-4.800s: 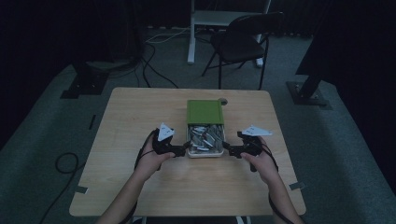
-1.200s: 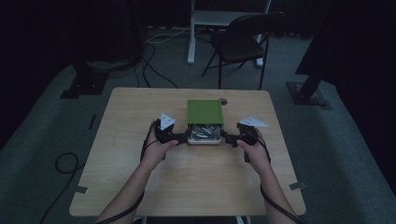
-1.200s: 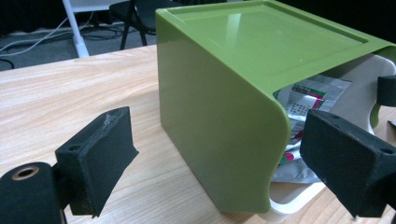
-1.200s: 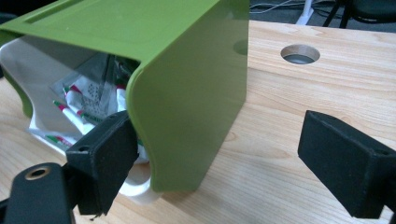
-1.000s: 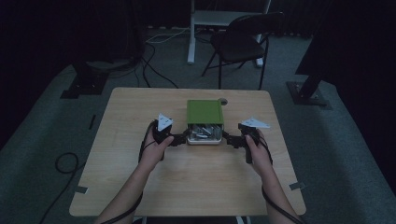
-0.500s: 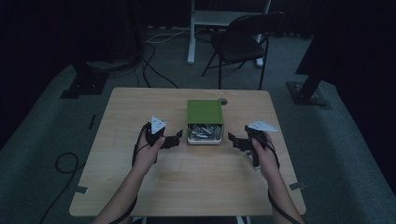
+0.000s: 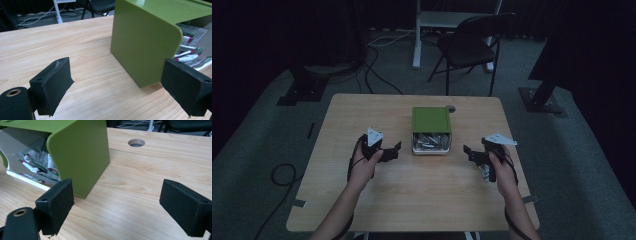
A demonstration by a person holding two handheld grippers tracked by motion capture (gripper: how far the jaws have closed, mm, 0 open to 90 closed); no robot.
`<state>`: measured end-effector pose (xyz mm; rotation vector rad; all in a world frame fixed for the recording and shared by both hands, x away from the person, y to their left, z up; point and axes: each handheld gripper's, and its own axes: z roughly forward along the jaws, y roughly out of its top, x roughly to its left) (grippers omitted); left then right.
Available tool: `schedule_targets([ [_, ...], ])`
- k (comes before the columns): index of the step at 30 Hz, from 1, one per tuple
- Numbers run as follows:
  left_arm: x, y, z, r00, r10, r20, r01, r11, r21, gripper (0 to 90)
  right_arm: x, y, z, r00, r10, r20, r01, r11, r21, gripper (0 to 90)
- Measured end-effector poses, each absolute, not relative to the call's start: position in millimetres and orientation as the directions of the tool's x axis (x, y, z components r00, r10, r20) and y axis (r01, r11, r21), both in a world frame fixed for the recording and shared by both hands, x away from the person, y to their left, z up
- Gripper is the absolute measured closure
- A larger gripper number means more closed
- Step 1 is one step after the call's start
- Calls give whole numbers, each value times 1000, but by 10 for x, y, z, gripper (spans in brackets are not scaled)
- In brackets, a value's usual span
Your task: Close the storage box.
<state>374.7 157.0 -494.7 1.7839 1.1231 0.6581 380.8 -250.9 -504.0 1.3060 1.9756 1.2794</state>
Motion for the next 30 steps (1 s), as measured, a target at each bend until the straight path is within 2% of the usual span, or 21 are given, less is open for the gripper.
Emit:
schedule_targets([
  [25,3470,2059,-5083,348,937,-11,474,-166,865,105,3457,-3117,-5232,-325,941,95,512,90,855,119],
  [30,3394,2164,-5133,317,948,-14,489,-151,859,105,3395,-3265,-5321,-270,957,104,524,56,850,120],
])
